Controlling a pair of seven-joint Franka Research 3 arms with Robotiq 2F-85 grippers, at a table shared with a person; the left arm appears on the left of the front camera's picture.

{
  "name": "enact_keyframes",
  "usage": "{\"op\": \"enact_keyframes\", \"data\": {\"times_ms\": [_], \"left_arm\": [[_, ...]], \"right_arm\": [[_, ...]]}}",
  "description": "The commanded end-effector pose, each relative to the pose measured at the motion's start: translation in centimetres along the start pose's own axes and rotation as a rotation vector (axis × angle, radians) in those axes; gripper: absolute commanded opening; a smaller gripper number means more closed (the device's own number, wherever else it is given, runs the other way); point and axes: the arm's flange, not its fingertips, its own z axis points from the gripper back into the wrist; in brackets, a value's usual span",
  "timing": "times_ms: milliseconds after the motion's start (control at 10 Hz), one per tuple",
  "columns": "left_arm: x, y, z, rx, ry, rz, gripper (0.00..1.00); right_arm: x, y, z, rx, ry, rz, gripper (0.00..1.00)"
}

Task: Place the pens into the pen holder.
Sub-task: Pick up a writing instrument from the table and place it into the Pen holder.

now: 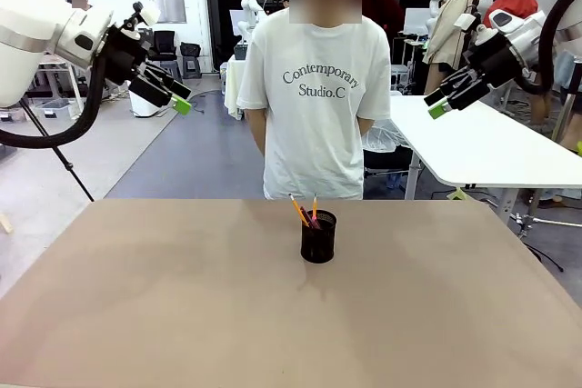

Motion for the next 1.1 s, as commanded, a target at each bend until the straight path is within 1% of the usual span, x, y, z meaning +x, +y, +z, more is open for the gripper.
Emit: {"op": "enact_keyframes", "data": {"times_ms": [0, 1000], "left_arm": [[-0.01, -0.01, 0.19, 0.006, 0.0, 0.0, 1.0], [-0.01, -0.01, 0.19, 0.006, 0.0, 0.0, 1.0]], "right_arm": [[0.02, 0.34, -0.23, -0.009, 0.001, 0.001, 1.0], [0.02, 0.34, -0.23, -0.009, 0.001, 0.001, 1.0]]}}
